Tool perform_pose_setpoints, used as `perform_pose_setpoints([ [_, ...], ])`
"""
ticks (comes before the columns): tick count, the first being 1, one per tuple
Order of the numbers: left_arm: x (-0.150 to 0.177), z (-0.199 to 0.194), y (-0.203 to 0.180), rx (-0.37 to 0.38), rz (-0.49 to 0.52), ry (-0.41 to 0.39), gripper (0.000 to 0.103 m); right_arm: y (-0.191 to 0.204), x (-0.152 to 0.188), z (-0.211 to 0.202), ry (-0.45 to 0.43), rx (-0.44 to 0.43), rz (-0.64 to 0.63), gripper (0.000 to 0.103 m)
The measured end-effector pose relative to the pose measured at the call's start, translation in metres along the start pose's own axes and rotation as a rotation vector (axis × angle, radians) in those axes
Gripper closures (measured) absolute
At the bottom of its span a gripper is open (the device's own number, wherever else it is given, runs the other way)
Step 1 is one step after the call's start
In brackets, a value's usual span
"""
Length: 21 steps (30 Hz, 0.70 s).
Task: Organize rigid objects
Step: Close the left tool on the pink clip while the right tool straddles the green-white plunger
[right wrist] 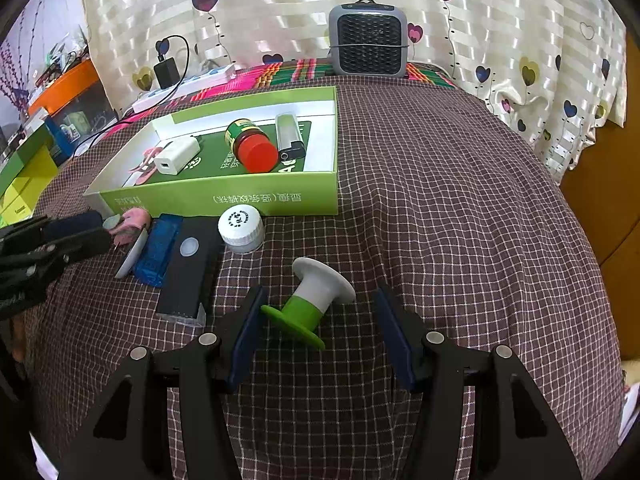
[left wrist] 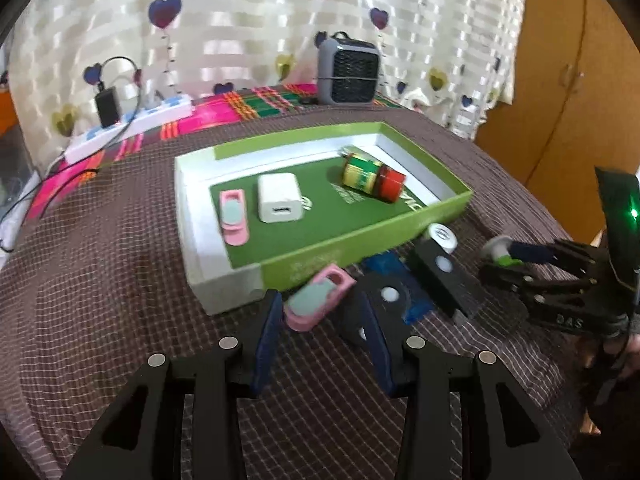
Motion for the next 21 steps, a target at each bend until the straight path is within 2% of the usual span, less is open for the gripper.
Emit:
perform_pose_setpoints([
  [5,-0.002,0.007,0.005,-0.003,0.005,0.009,0.063,0.000,0.000,0.000,0.000,0.000,-0.001,0.046],
  [8,-0.002,0.013,-0.001,0.069,0.015,0.025,0.063,0.000,0.000,0.000,0.000,-0.001,-0.001,0.046],
  [18,-0.002,0.013,-0.011,0.078,0.030,0.034,0.063,0.000,0.000,0.001,0.001,-0.005,-0.002,0.046],
  [21,-0.002,0.020,-0.008,0.031,0.017,0.059,0.063,0.000,0.000,0.001,0.001,-0.008,-0.005,0.046],
])
Point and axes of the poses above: each gripper's, at about its wrist camera, not at the fingertips, and z roughly the way its jaws point, y to its left, x to its underside, the point moved 5 cm from there along z, roughly the way its jaws point, and after that the axes turned 15 degrees about -x, right-handed, at the moved point
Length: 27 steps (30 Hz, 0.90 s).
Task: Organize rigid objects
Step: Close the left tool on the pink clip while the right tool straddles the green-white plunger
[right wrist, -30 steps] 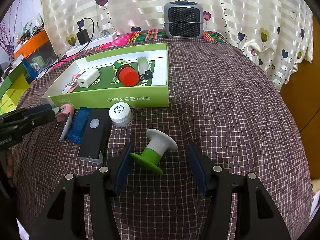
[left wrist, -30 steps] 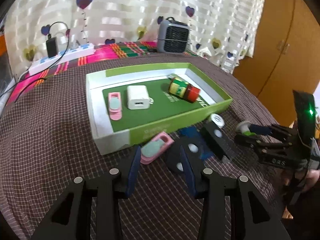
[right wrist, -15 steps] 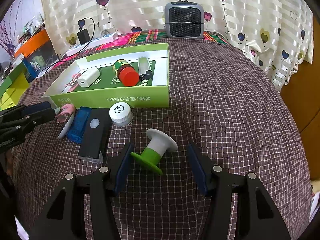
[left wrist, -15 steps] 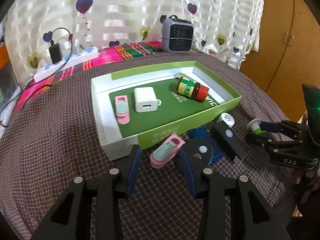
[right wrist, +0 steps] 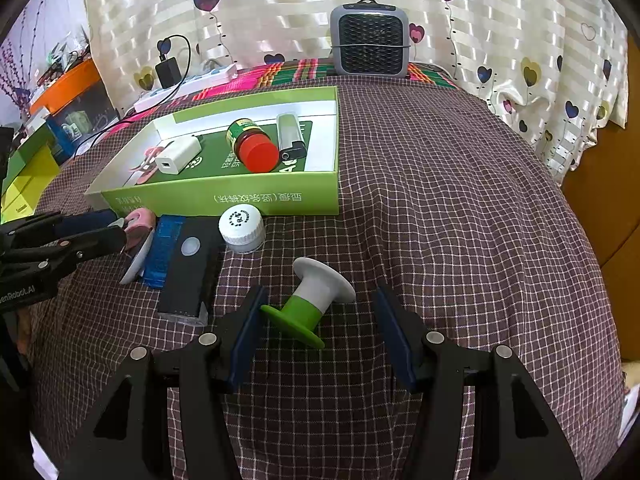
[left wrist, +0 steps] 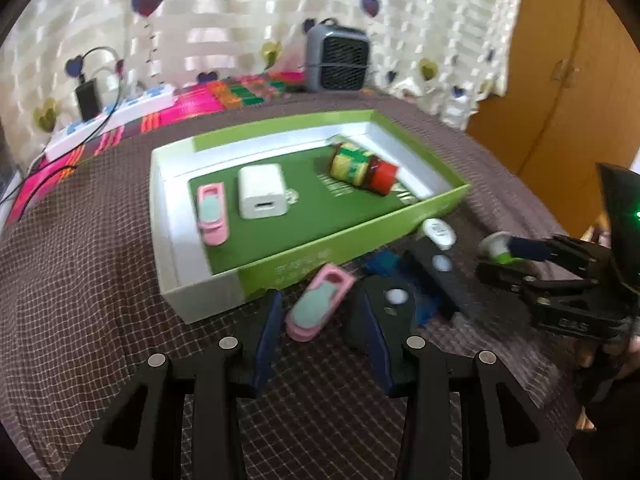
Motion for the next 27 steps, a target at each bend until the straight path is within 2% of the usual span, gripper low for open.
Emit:
perform_pose_setpoints([
  [1,0.001,0.003,0.000,-0.021,0.004,0.010,0.063,0.000,0.000,0.000,0.000,-0.001,-0.001,0.047],
  [9,-0.004,0.006,-0.009,-0.045,0.065,0.000,0.063,-0.002,0.000,-0.001,0.001,-0.009,-0.008,0.047],
  [18,-0.006,0.009,-0.013,-0.038,0.067,0.005,0.064,0.000,0.001,-0.002,-0.003,-0.022,-0.013,0.047],
  [19,-0.005,0.009,-0.014,-0.043,0.065,0.006,0.065,0.000,0.001,-0.002,-0.004,-0.023,-0.013,0.047],
  [21,-0.003,0.010,-0.014,-0.049,0.065,0.011,0.076,0.000,0.001,-0.002,-0.006,-0.025,-0.014,0.047],
  [27,0.000,0.011,-0.017,-0.061,0.077,0.014,0.083,-0.001,0.002,-0.003,-0.012,-0.038,-0.006,0.047],
])
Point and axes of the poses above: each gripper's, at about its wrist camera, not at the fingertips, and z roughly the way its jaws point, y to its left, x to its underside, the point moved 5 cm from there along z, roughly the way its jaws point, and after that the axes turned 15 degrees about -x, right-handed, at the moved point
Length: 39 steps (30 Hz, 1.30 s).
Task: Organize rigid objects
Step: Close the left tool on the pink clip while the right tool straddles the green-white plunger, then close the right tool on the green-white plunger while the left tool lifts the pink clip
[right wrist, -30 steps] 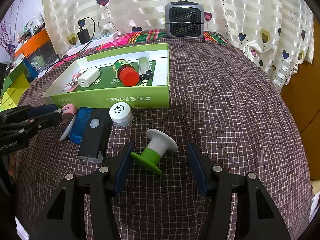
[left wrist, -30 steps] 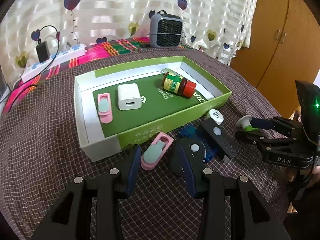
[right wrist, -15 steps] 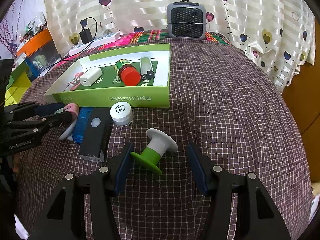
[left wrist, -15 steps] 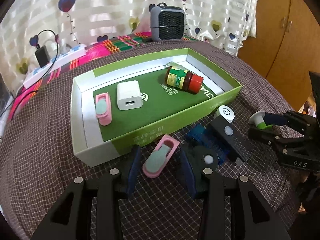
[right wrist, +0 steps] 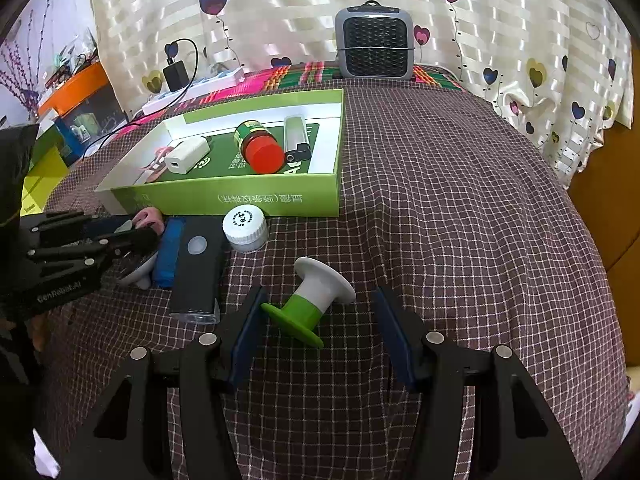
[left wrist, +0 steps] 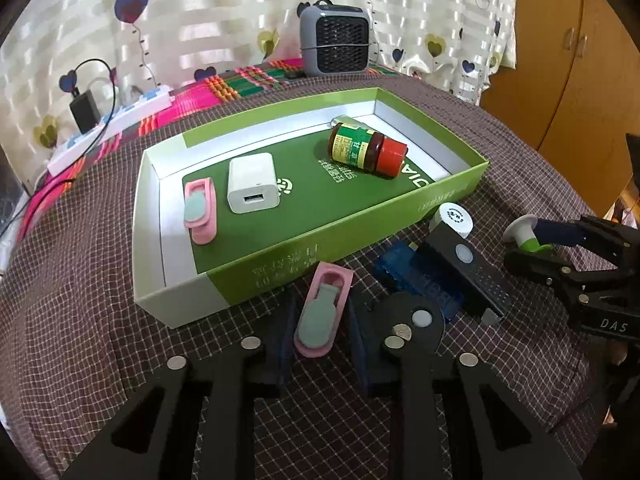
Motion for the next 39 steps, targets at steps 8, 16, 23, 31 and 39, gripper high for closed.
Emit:
perform_pose_setpoints([
  [8,0.004,-0.002,0.006,-0.014,-0.046,0.001,0.086,-0.002,0.000,-0.002,-0.008,-0.004,0.011,0.057],
  [16,0.012,-0.005,0.012,-0.026,-0.087,0.002,0.086,-0.004,-0.001,-0.003,-0.016,-0.007,0.018,0.057],
  [23,0.016,-0.007,0.015,-0.044,-0.106,0.001,0.086,-0.003,0.001,-0.004,-0.015,-0.006,0.019,0.058],
  [31,0.018,-0.009,0.018,-0.044,-0.127,0.004,0.086,-0.004,0.001,-0.004,-0.015,-0.008,0.022,0.058],
  [39,0.017,-0.010,0.023,-0.051,-0.151,0.002,0.086,-0.004,0.001,-0.004,-0.015,-0.013,0.024,0.058],
])
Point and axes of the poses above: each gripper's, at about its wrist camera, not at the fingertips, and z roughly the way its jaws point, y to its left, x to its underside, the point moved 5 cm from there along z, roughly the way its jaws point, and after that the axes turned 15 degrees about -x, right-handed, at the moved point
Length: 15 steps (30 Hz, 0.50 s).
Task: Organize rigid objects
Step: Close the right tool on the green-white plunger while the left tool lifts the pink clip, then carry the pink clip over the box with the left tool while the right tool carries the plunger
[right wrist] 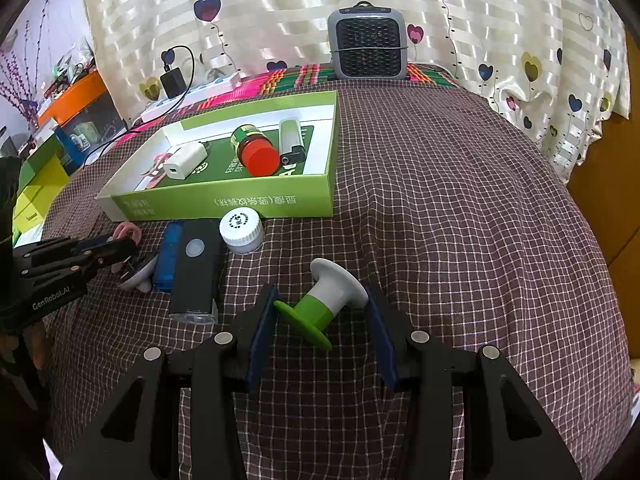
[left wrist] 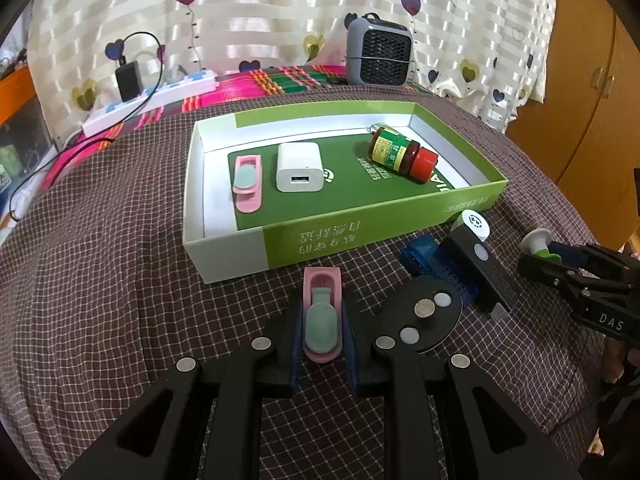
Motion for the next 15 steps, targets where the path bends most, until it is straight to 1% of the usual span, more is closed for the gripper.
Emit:
perform_pose_setpoints([
  [3,0.000,-0.002,0.002,0.010,-0.011,-0.001,0.086,0.000,-0.001,0.000,-0.002,0.000,0.002,0.058],
  [15,-0.002,-0.015,0.004,0.013,-0.020,-0.018,0.086,0.005,-0.005,-0.008,-0.016,0.007,-0.019,0.058],
])
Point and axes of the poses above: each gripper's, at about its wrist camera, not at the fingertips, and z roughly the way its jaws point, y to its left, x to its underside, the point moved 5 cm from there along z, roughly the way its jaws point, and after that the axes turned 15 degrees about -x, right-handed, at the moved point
